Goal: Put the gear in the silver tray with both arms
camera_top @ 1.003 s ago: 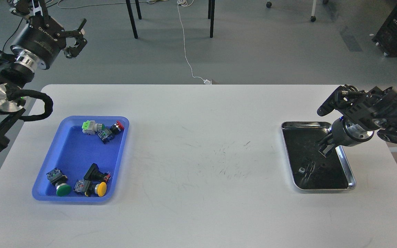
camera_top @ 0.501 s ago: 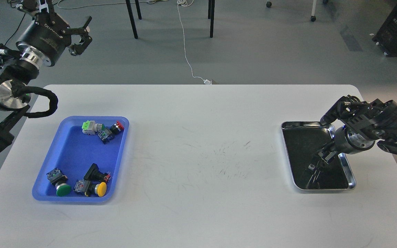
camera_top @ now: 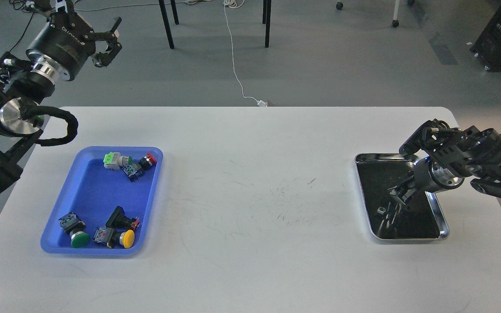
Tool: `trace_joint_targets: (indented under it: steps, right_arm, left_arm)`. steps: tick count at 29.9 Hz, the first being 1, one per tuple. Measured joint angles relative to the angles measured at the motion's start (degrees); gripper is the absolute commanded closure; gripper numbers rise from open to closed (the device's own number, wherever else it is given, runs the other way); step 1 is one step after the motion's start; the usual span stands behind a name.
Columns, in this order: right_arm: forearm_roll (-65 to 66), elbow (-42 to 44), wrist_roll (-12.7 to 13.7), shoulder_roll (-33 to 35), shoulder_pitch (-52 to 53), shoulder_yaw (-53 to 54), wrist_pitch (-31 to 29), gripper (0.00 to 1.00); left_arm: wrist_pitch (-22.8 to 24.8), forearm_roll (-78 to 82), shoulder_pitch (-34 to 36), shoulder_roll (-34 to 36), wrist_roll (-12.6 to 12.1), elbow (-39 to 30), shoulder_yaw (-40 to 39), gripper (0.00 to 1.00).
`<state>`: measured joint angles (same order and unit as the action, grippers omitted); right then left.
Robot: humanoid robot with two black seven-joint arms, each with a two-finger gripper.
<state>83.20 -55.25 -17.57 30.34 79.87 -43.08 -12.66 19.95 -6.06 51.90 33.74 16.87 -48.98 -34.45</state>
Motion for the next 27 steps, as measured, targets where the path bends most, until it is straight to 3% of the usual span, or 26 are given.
trace_joint_targets:
  steps: [3, 11, 18, 27]
  right_arm:
    - [-0.51, -0.02, 0.00, 1.27, 1.07, 6.56, 0.04, 0.05]
    - [-15.68, 0.57, 0.61, 6.38, -1.42, 31.33, -0.66, 0.01]
    - [-40.13, 2.29, 0.37, 6.31, -5.37, 41.81, -0.08, 0.01]
    - [-60.70, 5.84, 0.00, 5.17, -13.43, 59.23, 0.13, 0.01]
  left_arm:
    - [0.12, 0.00, -0.17, 0.76, -0.11, -0.48, 0.03, 0.03]
    - [0.11, -0.02, -3.00, 4.24, -0.19, -3.59, 0.92, 0.02]
    - [0.00, -0.07, -3.28, 4.08, -0.19, -3.75, 1.04, 0.02]
    - [0.13, -0.08, -2.92, 1.18, -0.01, -2.00, 0.98, 0.02]
